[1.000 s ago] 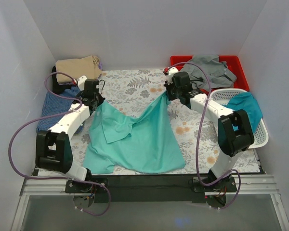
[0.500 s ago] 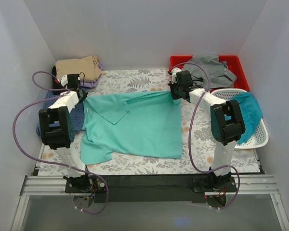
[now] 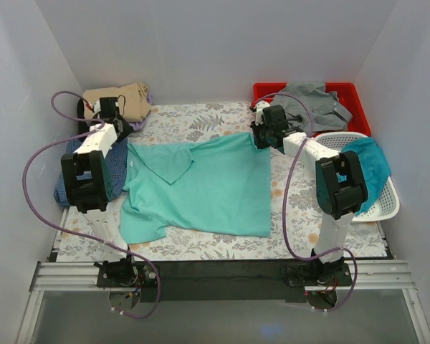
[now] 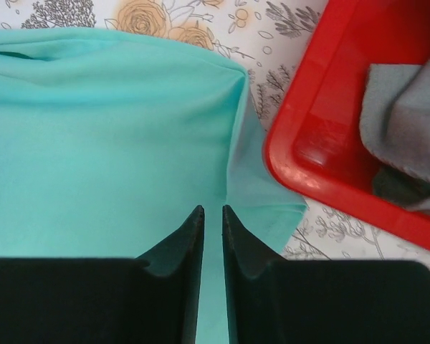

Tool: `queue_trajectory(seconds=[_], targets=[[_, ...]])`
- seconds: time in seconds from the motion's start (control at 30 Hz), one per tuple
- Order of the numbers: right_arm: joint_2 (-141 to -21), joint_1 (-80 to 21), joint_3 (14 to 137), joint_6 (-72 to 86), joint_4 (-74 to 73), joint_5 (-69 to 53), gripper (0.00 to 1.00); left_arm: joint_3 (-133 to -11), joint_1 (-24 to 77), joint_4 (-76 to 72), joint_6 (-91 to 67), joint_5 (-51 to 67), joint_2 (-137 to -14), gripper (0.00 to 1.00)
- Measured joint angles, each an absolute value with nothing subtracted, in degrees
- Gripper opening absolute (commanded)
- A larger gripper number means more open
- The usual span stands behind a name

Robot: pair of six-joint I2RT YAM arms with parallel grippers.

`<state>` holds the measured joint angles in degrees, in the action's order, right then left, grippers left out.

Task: Fold and stack the t-shirts
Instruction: Flatten the tshirt out

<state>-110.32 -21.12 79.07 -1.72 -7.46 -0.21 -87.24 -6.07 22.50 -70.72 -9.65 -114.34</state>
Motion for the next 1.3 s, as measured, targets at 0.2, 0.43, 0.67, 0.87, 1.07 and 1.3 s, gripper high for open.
queue_trajectory(seconds=[0.2,0.43,0.67,0.87,1.07,1.3], targets=[[-104.84,-21.10,75.81,-1.83,-7.62,2.68,0.23,-87.90,-6.11,22.96,-69.84,-4.19,-107.35,0.44],[-105.67,-21.10,75.50,-1.50,-7.55,1.74,0.23,-77.58,-5.48,16.08,-70.98,18.65,-95.79,0.47],[-107.07,-21.10,75.53,-1.26,-7.97,-1.06,0.23,-68.51,-1.17,16.88,-68.27,23.11,-99.33,0.41],[-107.11,-21.10,75.55,-1.19,-8.01,-1.96,0.23,-64.69,1.54,19.16,-67.29,16.67,-99.55,0.43],[-107.13,-21.10,75.55,-0.84,-8.01,-2.15,0.23,-62.54,2.22,22.22,-67.53,12.08,-99.46,0.42],[-107.24,-21.10,75.55,-0.62,-8.01,-2.59,0.23,-61.93,5.89,25.23,-67.96,8.45,-99.46,0.43]])
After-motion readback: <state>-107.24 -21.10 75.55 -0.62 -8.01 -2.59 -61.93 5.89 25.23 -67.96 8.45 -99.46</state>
